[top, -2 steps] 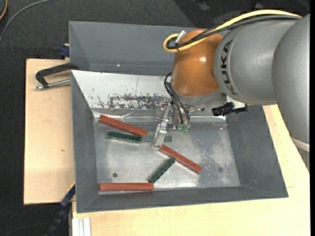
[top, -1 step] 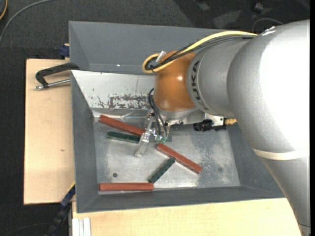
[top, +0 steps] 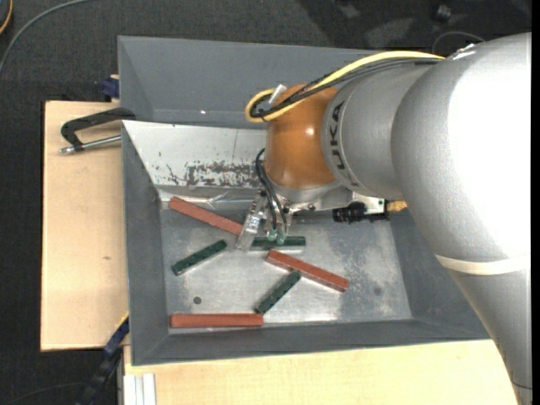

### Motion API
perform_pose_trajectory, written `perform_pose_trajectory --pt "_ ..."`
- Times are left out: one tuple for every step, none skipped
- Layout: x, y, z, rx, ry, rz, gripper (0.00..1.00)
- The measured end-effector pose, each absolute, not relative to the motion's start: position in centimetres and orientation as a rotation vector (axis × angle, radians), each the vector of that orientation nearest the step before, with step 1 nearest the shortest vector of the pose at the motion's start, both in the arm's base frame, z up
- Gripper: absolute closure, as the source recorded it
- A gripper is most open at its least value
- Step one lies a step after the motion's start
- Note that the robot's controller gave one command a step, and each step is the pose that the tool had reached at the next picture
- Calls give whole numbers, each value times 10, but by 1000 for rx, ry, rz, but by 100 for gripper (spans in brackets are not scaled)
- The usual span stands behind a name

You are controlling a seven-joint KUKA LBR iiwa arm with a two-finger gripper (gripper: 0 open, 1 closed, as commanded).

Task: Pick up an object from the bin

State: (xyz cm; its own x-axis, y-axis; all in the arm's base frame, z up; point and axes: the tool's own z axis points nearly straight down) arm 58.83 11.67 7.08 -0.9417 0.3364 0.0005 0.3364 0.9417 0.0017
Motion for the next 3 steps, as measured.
perform_pose_trajectory --pt "530 68 129 -473 -3106 2 100" --pt "531 55 205 -311 -3140 -4 100" --pt "530 56 201 -311 -3132 -3 0"
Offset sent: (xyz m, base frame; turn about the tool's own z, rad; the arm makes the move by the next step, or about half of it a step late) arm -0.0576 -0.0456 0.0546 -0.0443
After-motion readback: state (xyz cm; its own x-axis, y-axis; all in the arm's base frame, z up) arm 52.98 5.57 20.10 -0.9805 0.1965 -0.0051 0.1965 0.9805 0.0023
